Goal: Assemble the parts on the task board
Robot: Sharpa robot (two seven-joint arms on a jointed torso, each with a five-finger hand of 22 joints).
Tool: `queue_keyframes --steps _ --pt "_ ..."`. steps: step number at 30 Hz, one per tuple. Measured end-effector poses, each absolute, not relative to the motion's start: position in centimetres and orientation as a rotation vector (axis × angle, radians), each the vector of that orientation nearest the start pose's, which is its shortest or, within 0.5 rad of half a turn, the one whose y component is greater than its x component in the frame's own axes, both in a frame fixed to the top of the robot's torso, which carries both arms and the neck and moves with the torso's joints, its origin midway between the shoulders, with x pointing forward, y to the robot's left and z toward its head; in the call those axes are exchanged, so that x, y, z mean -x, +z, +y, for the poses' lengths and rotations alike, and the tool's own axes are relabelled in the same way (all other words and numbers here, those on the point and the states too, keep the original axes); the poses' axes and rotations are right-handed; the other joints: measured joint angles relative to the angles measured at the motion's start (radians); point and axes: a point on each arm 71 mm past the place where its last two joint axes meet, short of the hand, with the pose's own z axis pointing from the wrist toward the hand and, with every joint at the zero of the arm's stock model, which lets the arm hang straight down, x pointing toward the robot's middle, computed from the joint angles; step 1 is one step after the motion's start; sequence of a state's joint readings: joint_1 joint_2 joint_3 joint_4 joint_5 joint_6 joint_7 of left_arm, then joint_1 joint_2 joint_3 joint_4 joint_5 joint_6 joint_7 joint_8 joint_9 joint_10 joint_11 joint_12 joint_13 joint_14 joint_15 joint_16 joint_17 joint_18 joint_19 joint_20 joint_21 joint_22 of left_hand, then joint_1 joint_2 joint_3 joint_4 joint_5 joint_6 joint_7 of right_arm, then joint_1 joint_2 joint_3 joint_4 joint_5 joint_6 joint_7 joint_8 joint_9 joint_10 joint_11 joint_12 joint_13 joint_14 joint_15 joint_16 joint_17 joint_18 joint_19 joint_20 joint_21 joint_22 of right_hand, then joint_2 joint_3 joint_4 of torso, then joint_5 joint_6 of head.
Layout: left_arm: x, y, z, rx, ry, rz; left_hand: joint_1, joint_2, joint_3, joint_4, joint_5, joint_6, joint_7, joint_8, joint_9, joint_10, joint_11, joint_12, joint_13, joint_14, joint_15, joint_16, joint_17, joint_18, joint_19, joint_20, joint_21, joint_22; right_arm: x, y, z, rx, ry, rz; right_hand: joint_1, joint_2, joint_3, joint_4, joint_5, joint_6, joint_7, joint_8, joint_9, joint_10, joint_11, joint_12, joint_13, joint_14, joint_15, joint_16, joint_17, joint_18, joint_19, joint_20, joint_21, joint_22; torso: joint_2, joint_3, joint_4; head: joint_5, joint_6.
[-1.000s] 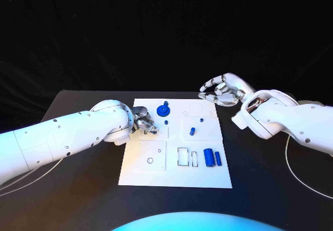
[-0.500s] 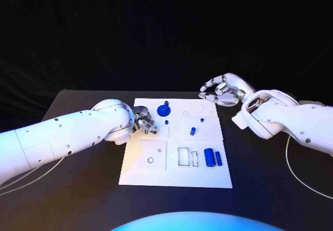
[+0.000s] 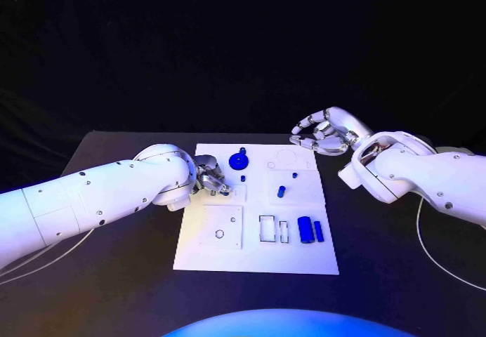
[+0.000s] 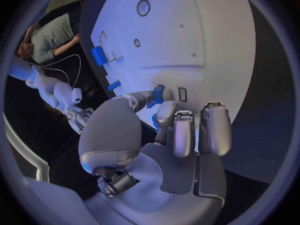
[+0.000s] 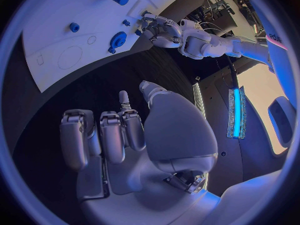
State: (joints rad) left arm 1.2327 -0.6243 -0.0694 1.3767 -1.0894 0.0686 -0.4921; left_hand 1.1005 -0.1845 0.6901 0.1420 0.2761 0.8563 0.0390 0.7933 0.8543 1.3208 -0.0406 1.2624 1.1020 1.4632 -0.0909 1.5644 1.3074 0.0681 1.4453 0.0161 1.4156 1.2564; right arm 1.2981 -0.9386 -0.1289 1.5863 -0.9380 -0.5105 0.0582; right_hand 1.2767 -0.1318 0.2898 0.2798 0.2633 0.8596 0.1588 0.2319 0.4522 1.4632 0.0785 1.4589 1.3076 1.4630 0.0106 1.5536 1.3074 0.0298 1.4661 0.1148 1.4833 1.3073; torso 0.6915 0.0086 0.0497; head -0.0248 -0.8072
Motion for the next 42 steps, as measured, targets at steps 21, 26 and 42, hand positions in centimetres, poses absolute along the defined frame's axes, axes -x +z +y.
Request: queue_keyframes --steps 21,26,42 --pt "-50.26 -22.44 14.56 0.118 -0.473 2.267 0.003 0.000 -0.003 -0.003 -0.009 0.000 0.000 -0.002 0.005 0.000 0.000 0.000 0.002 0.000 0.000 0.000 0.000 0.000 0.000 0.000 0.000 0.001 -48.13 -15.69 -23.68 -0.296 0.889 1.548 0.000 0.000 0.000 0.000 0.001 0.000 0.000 0.000 0.000 0.000 0.000 0.000 0.000 0.000 0.000 0.000 0.000 0.000 0.000 0.000 0.000 0.001 0.000 -0.0002 0.0000 0.001 -0.003" --pt "-50.28 -22.43 14.57 0.117 -0.473 2.269 0.012 0.011 -0.033 0.027 -0.009 0.000 0.000 -0.002 0.005 0.000 0.000 0.000 0.003 0.000 0.000 0.000 0.000 0.000 0.000 0.000 0.000 0.001 -48.13 -15.69 -23.69 -0.296 0.888 1.548 -0.004 -0.004 0.000 0.000 0.006 0.000 0.000 0.000 0.000 0.000 0.000 0.000 0.000 0.004 -0.004 0.000 0.000 0.000 0.000 0.000 0.000 0.001 0.000 -0.0001 0.0003 0.000 -0.003" --pt "-50.34 -22.64 14.68 0.117 -0.465 2.282 -0.043 0.016 -0.133 0.127 -0.009 0.032 -0.021 0.002 0.014 0.000 0.000 0.000 0.001 0.000 0.000 0.000 0.000 0.000 0.000 0.000 0.000 -0.001 -48.13 -15.70 -23.72 -0.296 0.888 1.548 -0.004 -0.004 0.000 0.000 0.006 0.000 0.000 0.000 0.000 0.000 0.000 0.000 0.000 0.004 -0.004 0.000 0.001 0.000 0.000 0.000 -0.003 0.000 0.000 0.0003 -0.0001 -0.001 -0.004"
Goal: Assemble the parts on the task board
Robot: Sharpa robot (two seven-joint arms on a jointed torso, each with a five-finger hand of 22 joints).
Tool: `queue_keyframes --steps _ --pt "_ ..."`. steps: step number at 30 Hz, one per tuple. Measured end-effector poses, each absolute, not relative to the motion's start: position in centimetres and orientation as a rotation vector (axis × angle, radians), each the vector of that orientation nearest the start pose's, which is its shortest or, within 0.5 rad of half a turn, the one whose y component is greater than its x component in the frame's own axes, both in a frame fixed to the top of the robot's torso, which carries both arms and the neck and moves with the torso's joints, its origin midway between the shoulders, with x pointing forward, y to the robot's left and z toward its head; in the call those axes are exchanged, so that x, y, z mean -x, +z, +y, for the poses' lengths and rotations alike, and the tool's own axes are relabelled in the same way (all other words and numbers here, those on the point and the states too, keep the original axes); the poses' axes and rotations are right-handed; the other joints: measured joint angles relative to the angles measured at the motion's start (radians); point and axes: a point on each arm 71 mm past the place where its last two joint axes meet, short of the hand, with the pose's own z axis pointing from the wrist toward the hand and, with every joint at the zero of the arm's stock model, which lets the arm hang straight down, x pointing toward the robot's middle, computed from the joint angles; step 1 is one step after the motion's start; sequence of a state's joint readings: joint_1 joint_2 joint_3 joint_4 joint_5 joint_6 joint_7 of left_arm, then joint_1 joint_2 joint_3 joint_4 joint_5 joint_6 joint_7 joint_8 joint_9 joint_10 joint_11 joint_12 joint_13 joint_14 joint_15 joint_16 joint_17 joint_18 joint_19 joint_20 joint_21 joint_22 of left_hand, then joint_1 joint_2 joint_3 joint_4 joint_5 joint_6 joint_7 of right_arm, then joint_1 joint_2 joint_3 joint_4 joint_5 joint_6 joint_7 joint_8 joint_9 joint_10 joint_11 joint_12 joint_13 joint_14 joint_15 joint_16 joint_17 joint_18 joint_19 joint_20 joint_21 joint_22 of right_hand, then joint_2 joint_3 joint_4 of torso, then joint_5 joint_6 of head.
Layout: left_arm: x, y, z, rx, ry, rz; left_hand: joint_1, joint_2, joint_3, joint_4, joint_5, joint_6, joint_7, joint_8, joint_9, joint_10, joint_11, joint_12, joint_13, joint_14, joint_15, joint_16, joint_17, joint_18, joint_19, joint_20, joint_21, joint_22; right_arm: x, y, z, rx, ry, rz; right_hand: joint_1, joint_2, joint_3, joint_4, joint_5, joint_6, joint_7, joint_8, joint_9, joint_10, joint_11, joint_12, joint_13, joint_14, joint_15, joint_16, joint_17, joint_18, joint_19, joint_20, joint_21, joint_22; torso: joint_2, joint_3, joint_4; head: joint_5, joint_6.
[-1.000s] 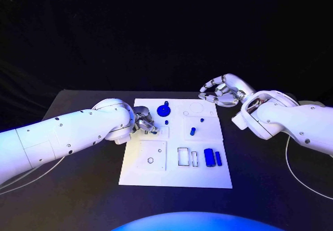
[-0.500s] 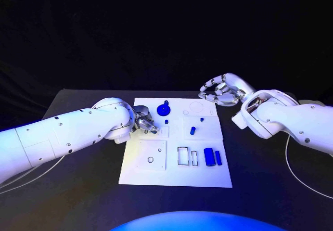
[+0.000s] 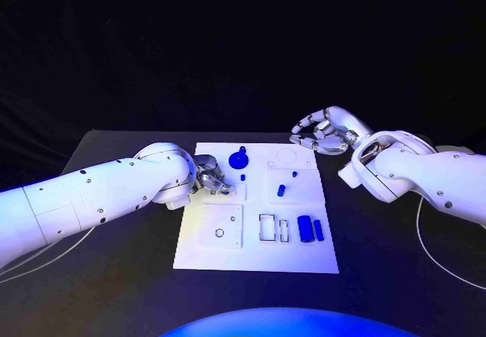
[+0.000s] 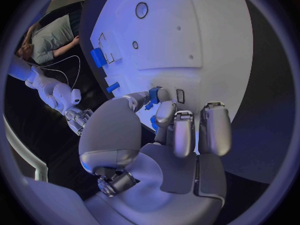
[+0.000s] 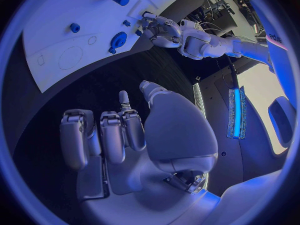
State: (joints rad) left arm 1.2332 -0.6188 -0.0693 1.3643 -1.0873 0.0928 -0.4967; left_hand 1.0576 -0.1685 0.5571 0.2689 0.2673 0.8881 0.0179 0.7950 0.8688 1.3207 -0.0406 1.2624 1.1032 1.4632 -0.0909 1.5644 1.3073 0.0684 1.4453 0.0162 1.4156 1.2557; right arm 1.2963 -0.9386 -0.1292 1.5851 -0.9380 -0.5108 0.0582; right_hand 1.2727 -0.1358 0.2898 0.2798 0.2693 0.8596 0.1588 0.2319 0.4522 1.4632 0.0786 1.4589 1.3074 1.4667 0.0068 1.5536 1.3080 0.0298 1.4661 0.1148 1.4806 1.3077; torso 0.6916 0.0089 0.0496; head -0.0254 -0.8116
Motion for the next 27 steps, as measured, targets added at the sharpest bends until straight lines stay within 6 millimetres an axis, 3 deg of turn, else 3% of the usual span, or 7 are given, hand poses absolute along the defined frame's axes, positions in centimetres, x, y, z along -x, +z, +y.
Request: queue_keyframes --steps 6,18,22,27 --pt "-50.37 -22.63 14.70 0.120 -0.466 2.285 0.000 0.000 -0.010 0.010 0.000 0.001 0.005 -0.006 0.000 0.000 0.000 0.000 0.001 0.000 0.000 0.000 0.000 0.000 0.000 0.000 0.000 0.000 -48.12 -15.70 -23.74 -0.297 0.888 1.548 0.000 0.000 0.000 0.000 0.000 0.000 0.000 0.000 0.000 0.000 0.000 0.000 0.000 0.000 0.000 0.000 0.000 0.000 0.000 0.000 -0.003 0.000 0.000 0.0000 0.0000 -0.001 -0.001" --pt "-50.47 -22.70 14.82 0.133 -0.466 2.288 -0.063 0.029 -0.061 0.022 0.000 0.006 0.009 -0.011 0.000 0.000 0.000 0.000 0.003 0.000 0.000 0.000 0.001 0.000 0.000 0.000 0.000 -0.001 -48.12 -15.70 -23.79 -0.297 0.887 1.548 -0.004 0.004 0.000 0.000 0.000 0.000 0.000 0.000 0.000 0.000 0.000 0.000 0.000 0.000 0.000 0.000 0.000 0.000 0.000 0.000 -0.003 0.000 0.000 -0.0005 0.0000 -0.001 0.000" --pt "-50.46 -22.73 14.85 0.136 -0.468 2.289 -0.086 0.011 -0.096 0.022 0.000 0.006 0.009 -0.012 0.002 0.000 0.000 0.000 0.003 0.000 0.000 0.000 0.001 0.000 0.000 0.000 0.000 -0.001 -48.12 -15.71 -23.80 -0.297 0.887 1.548 -0.004 0.004 0.000 0.000 0.000 0.000 0.000 0.000 0.000 0.000 0.000 0.000 0.000 0.000 0.000 0.000 0.000 0.000 0.000 0.000 -0.003 0.000 0.000 -0.0004 0.0000 -0.001 0.000" --pt "-50.43 -22.75 14.86 0.139 -0.470 2.292 -0.093 0.006 -0.116 0.025 0.000 0.006 0.009 -0.012 0.003 0.000 0.000 0.000 0.004 0.000 0.000 0.000 0.001 0.000 0.000 0.000 0.000 -0.001 -48.12 -15.72 -23.80 -0.298 0.886 1.548 -0.004 0.004 0.000 0.000 0.000 0.000 0.000 0.000 0.000 0.000 0.000 0.000 0.001 0.000 0.000 0.000 0.000 0.000 0.000 0.000 -0.003 0.000 0.000 -0.0004 0.0001 -0.002 0.000"
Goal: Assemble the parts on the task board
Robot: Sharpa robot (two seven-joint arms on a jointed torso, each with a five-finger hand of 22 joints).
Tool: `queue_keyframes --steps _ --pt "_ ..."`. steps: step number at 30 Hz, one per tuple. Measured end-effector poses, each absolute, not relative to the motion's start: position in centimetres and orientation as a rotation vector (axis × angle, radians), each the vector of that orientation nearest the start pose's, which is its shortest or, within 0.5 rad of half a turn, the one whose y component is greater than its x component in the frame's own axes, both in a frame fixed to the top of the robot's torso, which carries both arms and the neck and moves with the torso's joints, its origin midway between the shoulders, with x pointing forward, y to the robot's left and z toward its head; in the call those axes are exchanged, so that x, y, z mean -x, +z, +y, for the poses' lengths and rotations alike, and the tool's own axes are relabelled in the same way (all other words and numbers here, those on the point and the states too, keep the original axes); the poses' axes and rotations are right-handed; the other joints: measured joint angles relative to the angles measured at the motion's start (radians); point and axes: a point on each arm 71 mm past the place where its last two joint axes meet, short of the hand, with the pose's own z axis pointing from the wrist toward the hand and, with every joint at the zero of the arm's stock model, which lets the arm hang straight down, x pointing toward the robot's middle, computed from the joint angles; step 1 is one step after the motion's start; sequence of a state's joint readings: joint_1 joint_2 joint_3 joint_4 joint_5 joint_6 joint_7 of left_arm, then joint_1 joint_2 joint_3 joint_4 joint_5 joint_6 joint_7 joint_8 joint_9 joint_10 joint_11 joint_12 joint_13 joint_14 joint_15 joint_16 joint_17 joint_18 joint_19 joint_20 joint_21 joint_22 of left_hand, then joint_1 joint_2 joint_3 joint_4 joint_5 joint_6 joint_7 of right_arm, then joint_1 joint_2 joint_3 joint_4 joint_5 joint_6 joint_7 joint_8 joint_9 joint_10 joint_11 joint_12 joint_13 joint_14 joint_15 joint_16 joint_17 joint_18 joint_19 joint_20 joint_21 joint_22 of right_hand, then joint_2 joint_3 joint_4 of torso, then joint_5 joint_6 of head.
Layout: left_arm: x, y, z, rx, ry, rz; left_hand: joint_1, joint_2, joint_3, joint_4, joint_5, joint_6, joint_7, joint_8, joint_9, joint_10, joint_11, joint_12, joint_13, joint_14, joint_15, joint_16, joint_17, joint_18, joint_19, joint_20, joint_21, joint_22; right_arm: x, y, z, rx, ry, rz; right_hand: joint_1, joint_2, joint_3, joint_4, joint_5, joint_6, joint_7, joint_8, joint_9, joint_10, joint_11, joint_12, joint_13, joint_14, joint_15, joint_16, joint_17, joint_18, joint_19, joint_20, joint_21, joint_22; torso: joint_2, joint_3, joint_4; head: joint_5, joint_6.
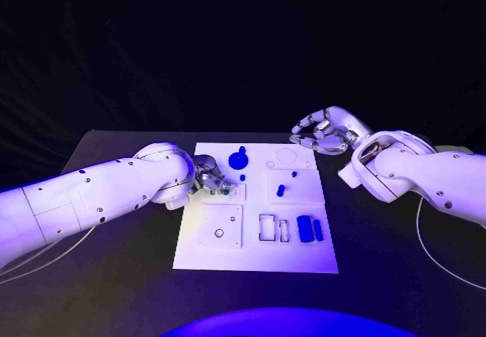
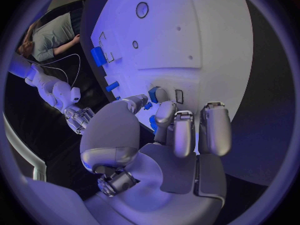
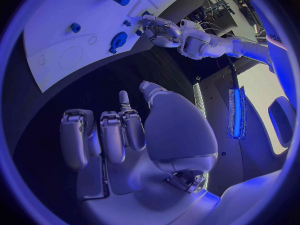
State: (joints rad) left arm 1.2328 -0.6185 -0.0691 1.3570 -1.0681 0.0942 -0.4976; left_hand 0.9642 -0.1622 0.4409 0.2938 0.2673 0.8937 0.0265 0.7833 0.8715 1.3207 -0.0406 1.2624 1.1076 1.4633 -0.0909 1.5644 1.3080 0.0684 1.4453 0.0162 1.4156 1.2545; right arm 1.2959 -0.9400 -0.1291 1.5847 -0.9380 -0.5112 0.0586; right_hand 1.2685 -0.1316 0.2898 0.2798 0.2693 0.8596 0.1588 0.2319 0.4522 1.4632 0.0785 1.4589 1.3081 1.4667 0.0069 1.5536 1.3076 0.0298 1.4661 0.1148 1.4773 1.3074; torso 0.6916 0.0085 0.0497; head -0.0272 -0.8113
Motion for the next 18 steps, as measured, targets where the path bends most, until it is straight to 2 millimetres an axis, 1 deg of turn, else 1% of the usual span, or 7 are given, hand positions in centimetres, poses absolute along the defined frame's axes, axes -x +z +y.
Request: queue_keyframes --steps 11,14,18 --pt "-50.11 -22.79 15.14 0.148 -0.479 2.298 0.000 0.000 -0.001 -0.001 0.000 0.000 0.000 -0.001 0.000 0.000 0.000 0.000 0.000 0.000 0.000 0.000 0.000 0.000 0.000 0.000 0.000 -0.001 -48.13 -15.75 -23.83 -0.298 0.886 1.548 0.000 0.000 0.000 0.000 0.000 0.000 0.000 0.000 0.000 0.000 0.000 0.000 0.000 0.000 0.000 0.000 0.000 0.000 0.000 0.000 0.000 0.001 0.000 -0.0003 0.0003 -0.001 -0.002" --pt "-49.97 -22.73 15.31 0.155 -0.487 2.300 0.000 0.000 -0.001 -0.001 0.000 0.000 0.000 -0.003 0.000 0.000 0.000 0.000 0.000 0.000 0.000 0.000 0.000 0.000 0.000 0.000 0.000 -0.001 -48.13 -15.76 -23.85 -0.298 0.885 1.548 0.000 0.000 0.000 0.000 0.000 0.000 0.000 0.000 0.000 0.000 0.000 0.000 0.000 0.000 0.000 0.000 0.000 0.000 0.000 0.000 0.000 0.001 0.000 -0.0004 0.0004 -0.001 0.000" --pt "-49.94 -21.96 15.51 0.168 -0.509 2.291 0.000 0.000 -0.004 -0.004 0.000 0.000 0.000 -0.003 0.001 0.000 0.000 0.000 -0.003 0.000 0.000 0.000 0.000 0.000 0.000 0.000 0.000 -0.001 -48.15 -15.78 -23.92 -0.300 0.883 1.547 0.000 0.000 0.000 0.000 0.000 0.000 0.000 0.000 0.000 0.000 0.000 0.000 0.000 0.000 0.000 0.000 0.000 0.000 0.000 0.000 0.000 0.001 0.000 -0.0004 0.0004 0.000 0.003"
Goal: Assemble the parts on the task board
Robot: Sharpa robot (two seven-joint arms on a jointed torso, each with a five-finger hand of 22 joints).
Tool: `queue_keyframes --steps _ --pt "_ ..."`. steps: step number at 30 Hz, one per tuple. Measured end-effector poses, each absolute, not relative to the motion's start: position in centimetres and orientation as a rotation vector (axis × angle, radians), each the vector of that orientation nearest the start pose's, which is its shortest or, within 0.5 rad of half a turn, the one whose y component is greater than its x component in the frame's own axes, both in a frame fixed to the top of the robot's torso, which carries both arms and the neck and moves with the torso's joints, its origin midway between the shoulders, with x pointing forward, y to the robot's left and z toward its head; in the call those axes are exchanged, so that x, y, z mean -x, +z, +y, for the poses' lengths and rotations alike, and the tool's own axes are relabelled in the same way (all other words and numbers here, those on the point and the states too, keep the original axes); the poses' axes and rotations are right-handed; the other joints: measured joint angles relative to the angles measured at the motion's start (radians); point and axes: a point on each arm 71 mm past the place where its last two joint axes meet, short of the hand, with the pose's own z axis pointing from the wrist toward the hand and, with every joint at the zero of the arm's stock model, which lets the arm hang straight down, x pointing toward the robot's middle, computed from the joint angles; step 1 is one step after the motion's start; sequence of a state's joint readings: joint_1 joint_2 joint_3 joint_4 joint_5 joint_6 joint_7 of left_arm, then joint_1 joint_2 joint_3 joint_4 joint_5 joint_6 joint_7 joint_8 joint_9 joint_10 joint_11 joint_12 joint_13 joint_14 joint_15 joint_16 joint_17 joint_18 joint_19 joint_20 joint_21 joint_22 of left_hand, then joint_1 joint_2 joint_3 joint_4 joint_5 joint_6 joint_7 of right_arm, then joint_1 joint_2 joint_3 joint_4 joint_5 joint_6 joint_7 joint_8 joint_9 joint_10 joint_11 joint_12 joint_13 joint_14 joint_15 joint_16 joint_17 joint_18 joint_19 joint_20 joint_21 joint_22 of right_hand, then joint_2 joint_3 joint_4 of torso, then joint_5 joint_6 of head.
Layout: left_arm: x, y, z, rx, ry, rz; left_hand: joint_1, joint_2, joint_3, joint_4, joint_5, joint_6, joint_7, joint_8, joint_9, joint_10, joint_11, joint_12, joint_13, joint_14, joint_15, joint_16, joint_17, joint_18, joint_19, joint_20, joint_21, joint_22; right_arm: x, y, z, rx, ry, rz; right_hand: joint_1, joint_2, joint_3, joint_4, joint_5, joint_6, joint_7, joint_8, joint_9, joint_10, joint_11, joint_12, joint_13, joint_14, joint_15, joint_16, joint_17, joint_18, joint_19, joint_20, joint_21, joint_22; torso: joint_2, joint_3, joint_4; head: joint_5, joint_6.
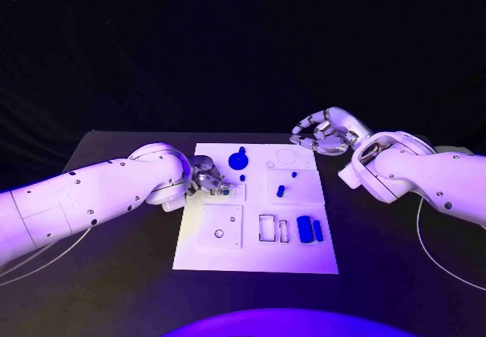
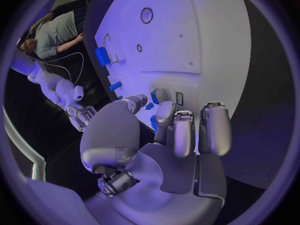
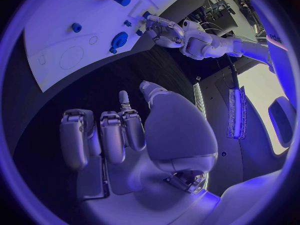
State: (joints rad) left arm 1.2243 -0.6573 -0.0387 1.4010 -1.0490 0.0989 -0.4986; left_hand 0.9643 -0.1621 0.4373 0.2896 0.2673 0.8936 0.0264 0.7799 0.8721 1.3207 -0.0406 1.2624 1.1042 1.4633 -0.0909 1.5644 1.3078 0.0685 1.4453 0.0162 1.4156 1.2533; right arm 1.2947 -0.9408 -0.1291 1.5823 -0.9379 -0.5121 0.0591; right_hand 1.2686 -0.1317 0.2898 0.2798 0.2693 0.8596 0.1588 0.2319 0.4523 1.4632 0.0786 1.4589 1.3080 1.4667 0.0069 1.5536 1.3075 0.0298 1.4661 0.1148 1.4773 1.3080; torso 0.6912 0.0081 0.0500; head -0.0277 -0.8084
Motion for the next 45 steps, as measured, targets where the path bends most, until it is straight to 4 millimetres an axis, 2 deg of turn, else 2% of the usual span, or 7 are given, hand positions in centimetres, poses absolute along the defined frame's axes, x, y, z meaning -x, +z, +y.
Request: queue_keyframes --steps 10,13,16,18,22,31,45 --pt "-50.6 -17.9 16.3 0.173 -0.546 2.229 0.004 -0.004 -0.025 0.000 0.004 -0.029 0.018 -0.045 -0.016 -0.027 0.016 -0.031 -0.045 0.000 0.000 0.000 0.000 0.000 0.000 0.000 0.000 -0.004 -48.3 -15.8 -24.2 -0.303 0.876 1.545 -0.004 -0.004 0.000 0.000 0.000 0.000 0.000 0.000 0.000 0.000 0.000 0.000 0.000 0.000 0.000 0.000 0.000 0.000 0.000 0.000 0.000 0.000 0.000 0.0002 -0.0015 0.001 0.009" --pt "-51.2 -16.7 16.7 0.173 -0.542 2.209 0.008 0.000 -0.036 0.003 0.004 -0.053 0.030 -0.078 -0.037 -0.055 0.025 -0.057 -0.077 0.005 0.006 0.000 0.000 0.000 -0.004 0.004 -0.006 -0.008 -48.3 -15.9 -24.2 -0.304 0.874 1.546 -0.004 -0.004 0.000 0.000 0.000 0.000 0.000 0.000 0.000 0.000 0.000 0.000 0.000 0.000 0.000 0.000 0.000 0.000 0.000 0.000 0.000 0.000 -0.001 0.0003 -0.0022 0.001 0.011" --pt "-52.1 -15.6 17.4 0.182 -0.524 2.193 0.019 0.011 -0.054 0.002 0.004 -0.081 0.052 -0.145 -0.087 -0.076 0.047 -0.082 -0.112 0.004 0.026 0.000 0.000 0.000 -0.006 0.018 -0.006 -0.011 -48.3 -15.9 -24.3 -0.305 0.873 1.546 -0.004 -0.004 0.000 0.000 0.000 0.000 0.000 0.000 0.000 0.000 0.000 0.000 0.000 0.000 0.000 0.000 0.000 0.000 0.000 0.000 0.000 0.000 -0.001 0.0003 -0.0023 0.003 0.014" --pt "-52.8 -15.3 17.9 0.196 -0.506 2.187 0.019 0.011 -0.057 0.001 0.004 -0.086 0.057 -0.163 -0.103 -0.083 0.053 -0.085 -0.120 0.002 0.028 0.000 0.000 0.000 -0.007 0.022 -0.006 -0.012 -48.3 -15.9 -24.3 -0.305 0.873 1.546 -0.004 -0.004 0.000 0.000 0.000 0.000 0.000 0.000 0.000 0.000 0.000 0.000 0.000 0.000 0.000 0.000 0.000 0.000 0.000 0.000 0.000 0.000 -0.001 -0.0003 -0.0021 0.003 0.017" --pt "-54.0 -15.0 18.5 0.215 -0.475 2.186 0.019 0.011 -0.057 0.002 0.004 -0.086 0.057 -0.171 -0.111 -0.086 0.050 -0.090 -0.129 0.003 0.032 0.000 0.000 0.000 -0.007 0.022 -0.006 -0.012 -48.3 -15.9 -24.3 -0.305 0.872 1.546 -0.004 -0.004 0.000 0.000 0.000 0.000 0.000 0.000 0.000 0.000 0.000 0.000 0.000 0.000 0.000 0.000 0.000 0.000 0.000 0.000 0.000 0.000 -0.001 -0.0015 -0.0007 0.003 0.021" --pt "-56.4 -15.3 19.4 0.240 -0.396 2.194 0.019 0.011 -0.062 0.001 0.004 -0.086 0.057 -0.176 -0.118 -0.099 0.055 -0.099 -0.141 0.003 0.032 0.000 0.000 0.000 -0.011 0.025 -0.012 -0.017 -48.3 -15.9 -24.1 -0.304 0.875 1.547 -0.004 -0.004 0.000 0.000 0.000 0.000 0.000 0.000 0.000 0.000 0.000 0.000 0.000 0.000 0.000 0.000 0.000 0.000 0.000 0.000 0.000 0.000 0.002 -0.0010 -0.0031 0.020 0.029" --pt "-58.0 -17.6 19.2 0.202 -0.300 2.273 0.033 0.014 -0.068 0.002 0.004 -0.089 0.061 -0.188 -0.129 -0.114 0.059 -0.109 -0.159 0.002 0.038 0.000 0.000 0.000 -0.016 0.031 -0.018 -0.031 -48.3 -16.0 -23.9 -0.302 0.879 1.548 -0.004 -0.004 0.000 0.000 0.000 0.000 0.000 0.004 0.000 0.000 0.000 0.000 0.000 0.000 0.000 -0.004 0.001 0.000 0.000 0.000 0.000 -0.001 0.003 -0.0007 -0.0034 0.030 0.026"
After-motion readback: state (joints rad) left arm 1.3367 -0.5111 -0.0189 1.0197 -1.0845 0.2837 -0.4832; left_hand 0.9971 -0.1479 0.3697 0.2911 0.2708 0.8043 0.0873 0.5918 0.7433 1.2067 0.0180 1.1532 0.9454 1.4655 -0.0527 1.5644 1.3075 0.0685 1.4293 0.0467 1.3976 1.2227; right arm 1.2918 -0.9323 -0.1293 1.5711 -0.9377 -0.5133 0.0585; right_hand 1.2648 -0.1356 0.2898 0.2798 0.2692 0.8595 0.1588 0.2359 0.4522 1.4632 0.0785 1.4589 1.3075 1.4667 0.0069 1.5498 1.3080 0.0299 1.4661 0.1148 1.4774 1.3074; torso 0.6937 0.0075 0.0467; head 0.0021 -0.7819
